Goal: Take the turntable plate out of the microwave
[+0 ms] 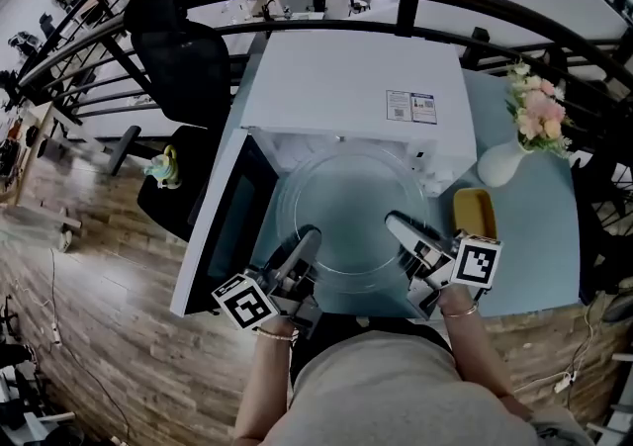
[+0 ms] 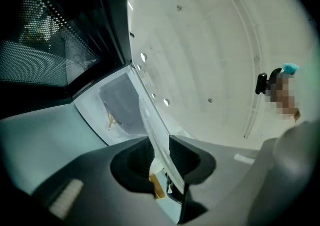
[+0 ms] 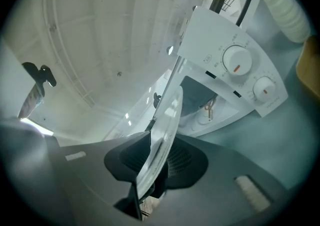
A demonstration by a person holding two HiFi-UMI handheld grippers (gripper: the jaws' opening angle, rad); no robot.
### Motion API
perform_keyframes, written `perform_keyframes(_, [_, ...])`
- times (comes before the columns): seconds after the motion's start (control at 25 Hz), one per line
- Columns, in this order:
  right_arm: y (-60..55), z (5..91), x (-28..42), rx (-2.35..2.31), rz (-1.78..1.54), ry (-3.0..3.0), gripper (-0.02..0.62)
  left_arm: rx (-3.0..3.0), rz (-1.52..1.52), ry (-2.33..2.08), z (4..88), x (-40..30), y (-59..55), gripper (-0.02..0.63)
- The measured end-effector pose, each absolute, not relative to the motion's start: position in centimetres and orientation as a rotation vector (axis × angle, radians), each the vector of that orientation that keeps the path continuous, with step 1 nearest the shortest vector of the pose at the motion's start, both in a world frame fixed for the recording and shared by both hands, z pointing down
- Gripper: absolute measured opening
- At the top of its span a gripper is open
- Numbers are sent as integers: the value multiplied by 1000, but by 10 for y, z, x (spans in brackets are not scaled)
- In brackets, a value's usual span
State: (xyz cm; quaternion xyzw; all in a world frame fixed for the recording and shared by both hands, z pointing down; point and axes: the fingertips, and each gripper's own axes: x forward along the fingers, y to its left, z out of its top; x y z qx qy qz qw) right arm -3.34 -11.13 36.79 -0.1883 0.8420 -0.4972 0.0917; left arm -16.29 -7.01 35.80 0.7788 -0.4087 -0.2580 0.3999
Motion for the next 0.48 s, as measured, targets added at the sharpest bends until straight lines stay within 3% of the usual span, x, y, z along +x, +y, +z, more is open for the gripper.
perform_keyframes(0.48, [-112, 364, -40, -544, -1468, 2499, 110, 1963, -670, -1027, 357, -168, -72, 97])
